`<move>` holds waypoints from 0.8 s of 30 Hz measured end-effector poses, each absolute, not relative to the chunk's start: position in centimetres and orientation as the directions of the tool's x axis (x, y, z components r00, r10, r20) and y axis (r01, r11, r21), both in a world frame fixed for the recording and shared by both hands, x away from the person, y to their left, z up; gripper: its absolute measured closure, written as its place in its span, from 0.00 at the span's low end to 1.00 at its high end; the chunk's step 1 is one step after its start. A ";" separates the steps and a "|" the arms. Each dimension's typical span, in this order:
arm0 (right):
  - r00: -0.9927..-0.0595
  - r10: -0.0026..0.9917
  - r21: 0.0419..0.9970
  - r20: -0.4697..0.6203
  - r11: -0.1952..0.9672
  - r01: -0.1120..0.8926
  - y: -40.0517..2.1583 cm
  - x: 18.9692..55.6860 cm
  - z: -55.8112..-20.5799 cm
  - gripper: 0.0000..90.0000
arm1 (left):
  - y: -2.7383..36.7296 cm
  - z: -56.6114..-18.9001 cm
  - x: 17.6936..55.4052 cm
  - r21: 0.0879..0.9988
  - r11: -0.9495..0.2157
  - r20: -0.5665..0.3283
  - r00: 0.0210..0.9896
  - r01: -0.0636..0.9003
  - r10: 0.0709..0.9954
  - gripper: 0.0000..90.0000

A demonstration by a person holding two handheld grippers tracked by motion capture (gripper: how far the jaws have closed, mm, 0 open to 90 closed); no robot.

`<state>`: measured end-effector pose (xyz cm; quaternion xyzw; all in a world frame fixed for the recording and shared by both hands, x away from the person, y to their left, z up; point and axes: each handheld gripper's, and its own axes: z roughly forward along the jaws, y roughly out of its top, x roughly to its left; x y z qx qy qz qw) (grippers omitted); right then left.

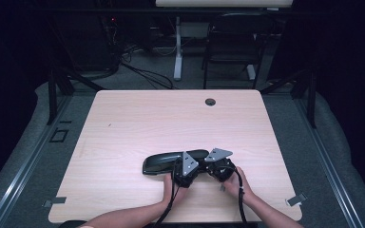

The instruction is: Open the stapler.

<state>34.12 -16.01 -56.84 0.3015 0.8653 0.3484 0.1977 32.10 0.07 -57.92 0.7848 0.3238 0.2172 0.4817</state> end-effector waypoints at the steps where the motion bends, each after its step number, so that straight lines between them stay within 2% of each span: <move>1: -0.740 0.660 0.723 -0.130 0.574 0.384 -16.0 34.1 -56.9 1.00 | 0.1 -57.9 32.1 0.895 -0.330 0.031 0.697 0.300 0.717 1.00; 24: -0.740 0.658 0.724 -0.135 0.576 0.380 -16.1 34.1 -56.9 1.00 | 0.2 -57.6 31.9 0.895 -0.326 0.031 0.688 0.304 0.725 1.00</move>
